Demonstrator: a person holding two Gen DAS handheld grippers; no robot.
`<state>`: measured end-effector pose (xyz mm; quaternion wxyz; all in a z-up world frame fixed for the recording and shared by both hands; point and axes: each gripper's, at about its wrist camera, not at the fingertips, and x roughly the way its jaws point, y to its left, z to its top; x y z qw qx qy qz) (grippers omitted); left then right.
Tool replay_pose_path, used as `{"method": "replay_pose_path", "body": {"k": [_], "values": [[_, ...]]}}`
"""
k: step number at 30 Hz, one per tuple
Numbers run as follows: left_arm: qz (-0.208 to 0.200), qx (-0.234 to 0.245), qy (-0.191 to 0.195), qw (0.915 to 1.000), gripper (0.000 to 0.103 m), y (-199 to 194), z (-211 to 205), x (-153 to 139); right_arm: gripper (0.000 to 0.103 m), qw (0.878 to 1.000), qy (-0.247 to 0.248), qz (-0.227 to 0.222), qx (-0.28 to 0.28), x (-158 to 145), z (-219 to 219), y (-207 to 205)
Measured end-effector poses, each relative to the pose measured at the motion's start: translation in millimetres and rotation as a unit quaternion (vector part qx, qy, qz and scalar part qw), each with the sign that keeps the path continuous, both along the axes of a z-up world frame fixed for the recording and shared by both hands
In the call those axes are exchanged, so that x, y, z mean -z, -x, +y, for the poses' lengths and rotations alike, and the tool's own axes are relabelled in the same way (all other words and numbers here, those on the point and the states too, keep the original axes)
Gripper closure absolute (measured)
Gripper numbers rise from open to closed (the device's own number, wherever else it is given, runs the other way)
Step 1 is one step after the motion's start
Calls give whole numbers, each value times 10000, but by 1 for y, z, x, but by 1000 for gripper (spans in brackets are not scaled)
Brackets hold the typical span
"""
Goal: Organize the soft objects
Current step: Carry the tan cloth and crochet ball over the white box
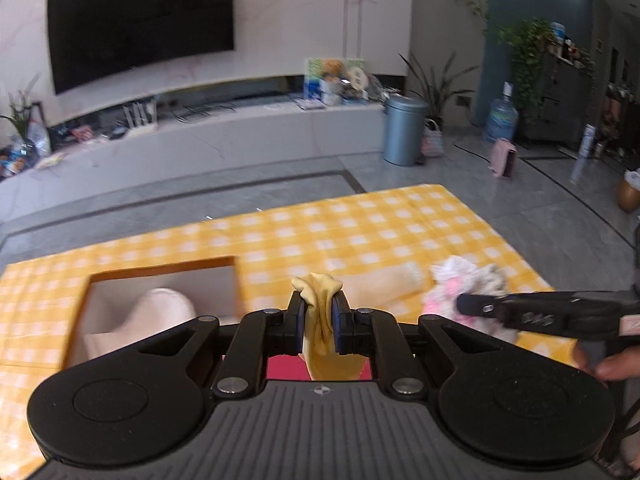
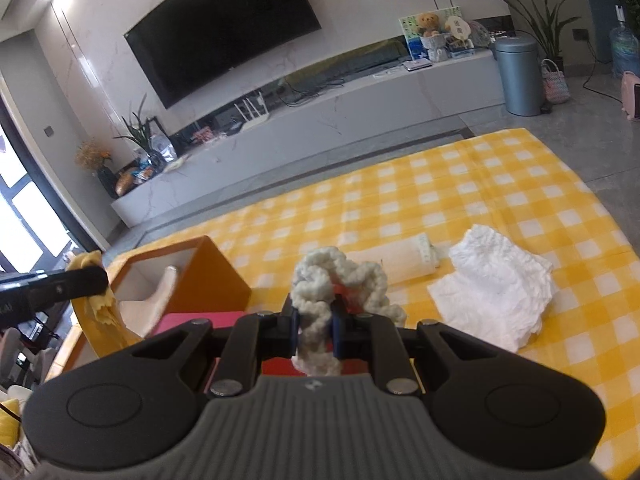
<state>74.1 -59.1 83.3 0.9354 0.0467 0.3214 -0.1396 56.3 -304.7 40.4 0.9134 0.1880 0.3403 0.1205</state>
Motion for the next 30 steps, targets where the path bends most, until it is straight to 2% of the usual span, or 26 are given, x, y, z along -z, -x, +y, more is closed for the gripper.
{"method": "replay_pose_path", "body": {"k": [9,13,17,21,24,28,29,30], "values": [[-125,-578,541,9968,88,10,83,2,89,9979,49,-516,-399,-35,47,20],[-230,-965,1009,9899,88,9,127,6,89,9950,111,-712,-697,-49,83,24],[-388,-1406,1096,9832,88,4,163,10,89,9914,296,-882,-926,-60,134,16],[-281,-1556,1467,9765,88,0,195,15,89,9875,532,-766,-1268,-54,191,-10],[-306,-1705,1462,9740,88,-1,208,20,89,9860,714,-503,-1424,-37,230,-37],[-155,-1655,1413,9759,88,-3,209,31,89,9812,1180,-263,-1507,-11,269,-70],[-108,-1604,1418,9768,88,-3,208,34,89,9764,1556,-272,-1470,-5,279,-77],[-79,-1579,1411,9773,88,-3,209,38,89,9656,2186,-391,-1350,0,290,-81]]}}
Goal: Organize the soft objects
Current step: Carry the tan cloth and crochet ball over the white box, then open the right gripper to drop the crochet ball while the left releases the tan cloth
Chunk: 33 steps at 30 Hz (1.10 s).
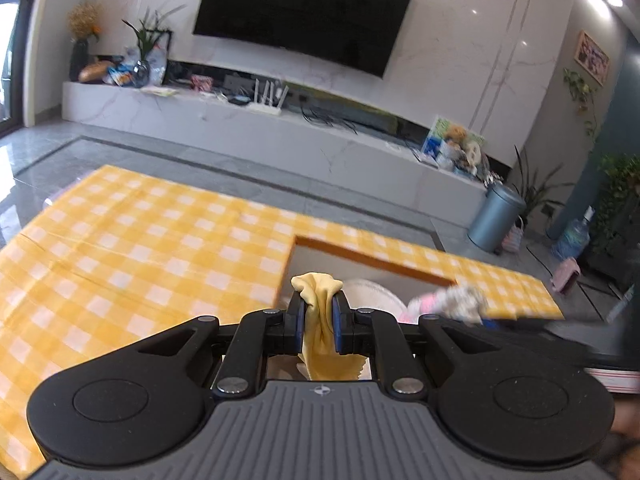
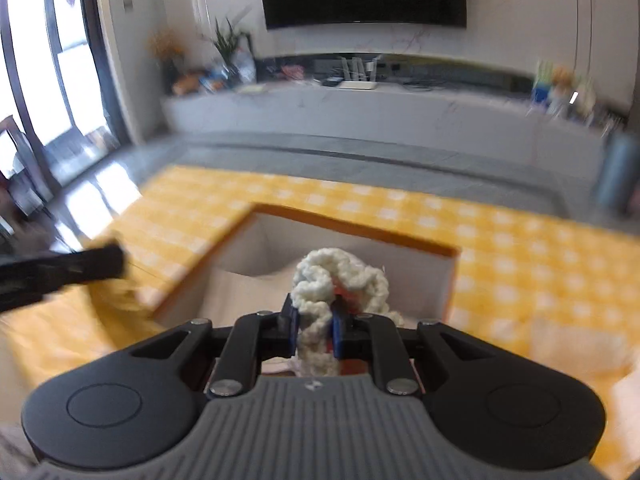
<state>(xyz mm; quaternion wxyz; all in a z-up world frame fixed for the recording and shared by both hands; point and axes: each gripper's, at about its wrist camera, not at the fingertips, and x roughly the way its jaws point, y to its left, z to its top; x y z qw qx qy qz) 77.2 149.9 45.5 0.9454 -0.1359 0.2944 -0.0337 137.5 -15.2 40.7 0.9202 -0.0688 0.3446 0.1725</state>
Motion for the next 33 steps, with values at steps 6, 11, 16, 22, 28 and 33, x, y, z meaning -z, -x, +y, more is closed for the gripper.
{"method": "replay_pose_path", "body": {"k": [6,11,16,22,28,33], "values": [[-6,191,92,9998,88,3,-2,3,89,9874,1534,-324,201,20,24,-32],[42,271,71,9996,88,4,-3,4,89,9874,1529,35,398,33,29,-58],[201,429,200,9987,88,0,0,10,89,9867,1433,602,470,50,31,-68],[332,484,234,9980,88,0,-1,16,88,9813,1724,683,510,65,35,-73],[437,531,156,9975,88,-1,-6,20,71,9826,1734,473,475,56,31,-61],[494,634,228,9965,88,0,-7,20,26,9853,1685,158,212,38,32,-46]]}}
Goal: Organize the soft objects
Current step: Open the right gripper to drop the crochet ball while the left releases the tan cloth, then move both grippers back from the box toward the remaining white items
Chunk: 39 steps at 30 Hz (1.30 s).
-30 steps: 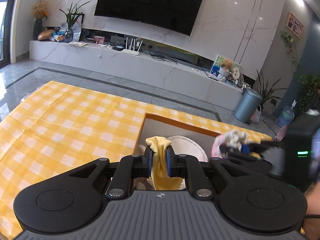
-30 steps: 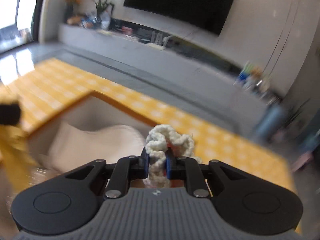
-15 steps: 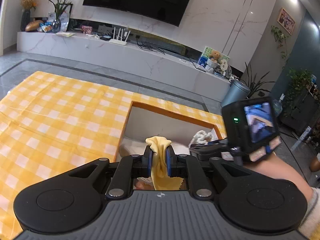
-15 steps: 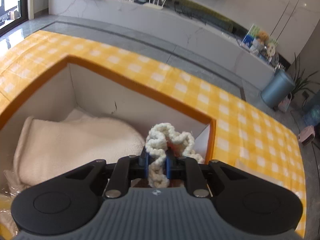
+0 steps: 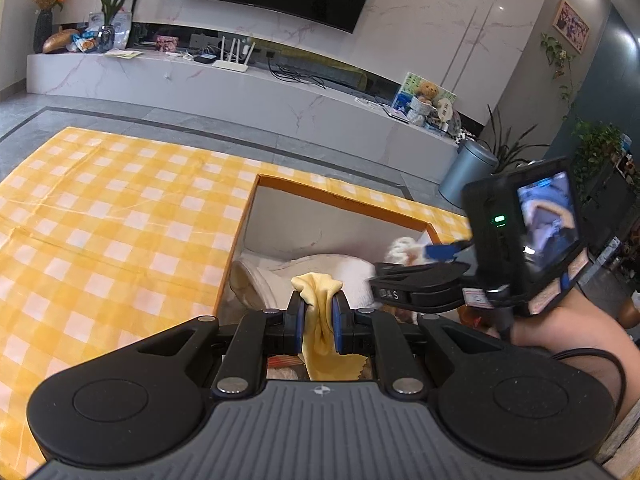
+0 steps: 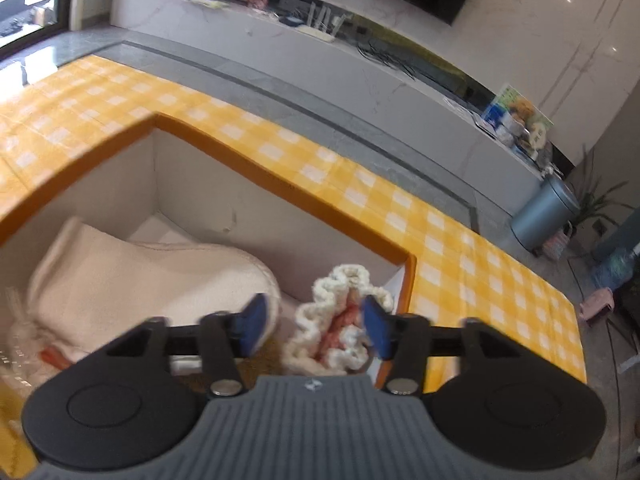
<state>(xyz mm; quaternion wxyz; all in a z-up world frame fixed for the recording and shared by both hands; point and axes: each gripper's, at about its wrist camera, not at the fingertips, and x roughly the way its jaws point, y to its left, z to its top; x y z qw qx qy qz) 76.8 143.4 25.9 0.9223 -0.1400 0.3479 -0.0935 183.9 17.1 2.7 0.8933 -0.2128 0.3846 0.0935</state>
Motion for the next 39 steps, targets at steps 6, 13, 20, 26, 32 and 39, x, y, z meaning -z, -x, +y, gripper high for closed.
{"method": "replay_pose_path", "body": {"k": [6,13,20,26,32,39], "values": [[43,358,209,9991,88,0,-6,3,10,9976,5,-652,-228,-30,-2,24],[165,861,173,9960,83,-4,-27,14,10,9967,-54,-760,-285,-42,-7,36],[-64,672,-40,9977,15,-1,-38,16,10,9964,-185,-792,-239,-47,-14,44],[-65,473,-192,9987,14,2,-43,11,10,9957,-307,-866,-145,-57,-27,51],[118,261,-552,9981,14,8,-48,2,10,9938,-494,-994,-50,-72,-49,61],[-310,-165,-1250,9915,13,21,-61,-15,10,9888,-892,-1190,136,-92,-88,78]]}}
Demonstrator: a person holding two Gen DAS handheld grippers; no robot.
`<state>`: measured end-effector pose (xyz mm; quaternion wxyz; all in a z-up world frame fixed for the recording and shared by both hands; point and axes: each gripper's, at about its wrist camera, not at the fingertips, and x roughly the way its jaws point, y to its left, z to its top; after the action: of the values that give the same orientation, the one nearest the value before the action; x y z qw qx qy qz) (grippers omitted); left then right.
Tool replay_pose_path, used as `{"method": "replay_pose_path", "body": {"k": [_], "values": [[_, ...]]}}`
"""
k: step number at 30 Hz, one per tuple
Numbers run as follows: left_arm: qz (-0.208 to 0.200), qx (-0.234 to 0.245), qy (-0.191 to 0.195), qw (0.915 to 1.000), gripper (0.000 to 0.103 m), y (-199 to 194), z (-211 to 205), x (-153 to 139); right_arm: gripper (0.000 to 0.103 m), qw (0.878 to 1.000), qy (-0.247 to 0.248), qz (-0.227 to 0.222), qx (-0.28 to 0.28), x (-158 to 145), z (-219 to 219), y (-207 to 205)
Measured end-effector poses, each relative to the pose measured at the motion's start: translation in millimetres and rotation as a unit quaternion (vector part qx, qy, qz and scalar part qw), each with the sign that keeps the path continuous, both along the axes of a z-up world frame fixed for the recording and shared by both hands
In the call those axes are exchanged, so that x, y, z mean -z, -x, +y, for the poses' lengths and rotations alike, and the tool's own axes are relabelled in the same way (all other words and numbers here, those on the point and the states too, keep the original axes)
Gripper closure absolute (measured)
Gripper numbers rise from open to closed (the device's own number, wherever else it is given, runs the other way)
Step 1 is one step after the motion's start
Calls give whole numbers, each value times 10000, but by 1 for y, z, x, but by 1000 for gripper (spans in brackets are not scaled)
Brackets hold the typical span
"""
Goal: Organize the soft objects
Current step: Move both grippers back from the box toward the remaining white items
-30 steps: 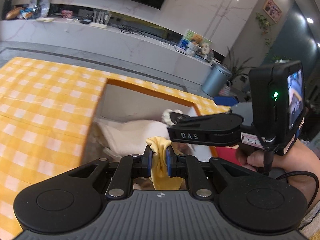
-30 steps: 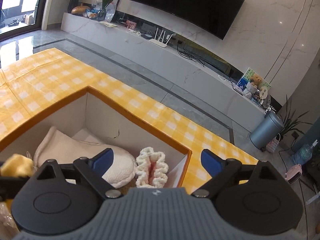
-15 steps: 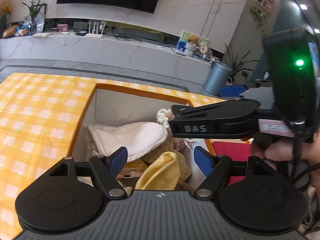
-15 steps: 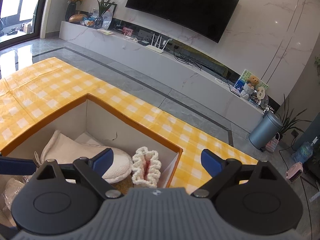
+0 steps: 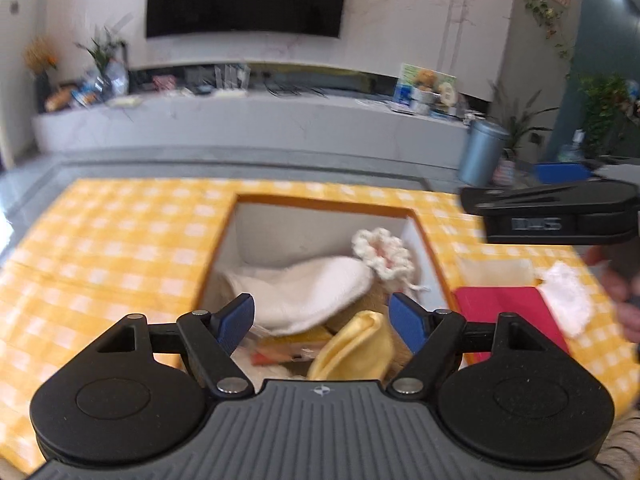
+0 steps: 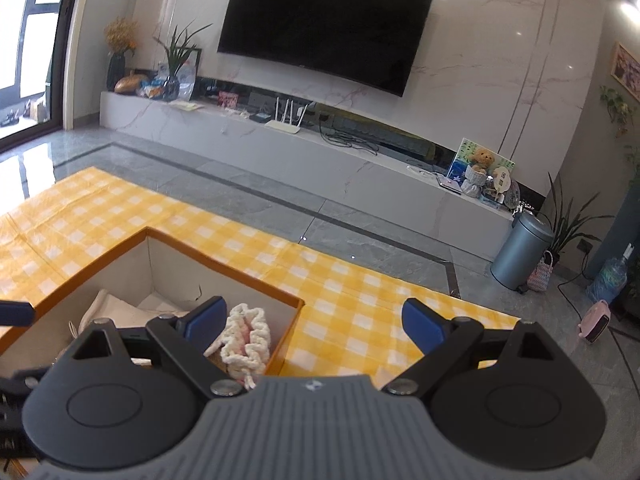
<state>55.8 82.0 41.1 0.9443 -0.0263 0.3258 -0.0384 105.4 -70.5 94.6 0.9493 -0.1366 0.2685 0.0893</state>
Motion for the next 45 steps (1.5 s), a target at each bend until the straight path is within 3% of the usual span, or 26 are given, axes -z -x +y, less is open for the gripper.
{"method": "replay_pose_path", "body": {"k": [3,6,14,26,29,34,39,42,45], "values": [[-251,-107,-382,9989,10,4,-6,-3,10,9999,-103,-71,-10,-3,-14,9],[-389,-179,-525,9977,9,5,-10,-4,10,9999,-112,-128,3,-4,-28,17],[-476,-101,-387,9981,9,10,-18,-17,8,9985,-127,-292,441,-6,-86,37],[-549,743,-204,9955,9,19,-72,-37,7,9864,-1116,-361,1151,-6,-162,58],[-566,1016,-91,9932,9,21,-88,-41,7,9830,-1420,-335,1116,-8,-171,61],[-780,1242,55,9892,9,22,-112,-53,3,9861,-1271,-491,951,-12,-183,68],[-758,1838,-359,9794,9,5,-153,-60,3,9888,-1124,-242,953,3,-207,62],[-870,2666,-331,9593,8,-6,-186,-54,3,9870,-1028,-160,1223,12,-228,57],[-628,3337,-712,9379,8,-24,-219,-41,3,9811,-1168,82,1540,23,-251,49]]}}
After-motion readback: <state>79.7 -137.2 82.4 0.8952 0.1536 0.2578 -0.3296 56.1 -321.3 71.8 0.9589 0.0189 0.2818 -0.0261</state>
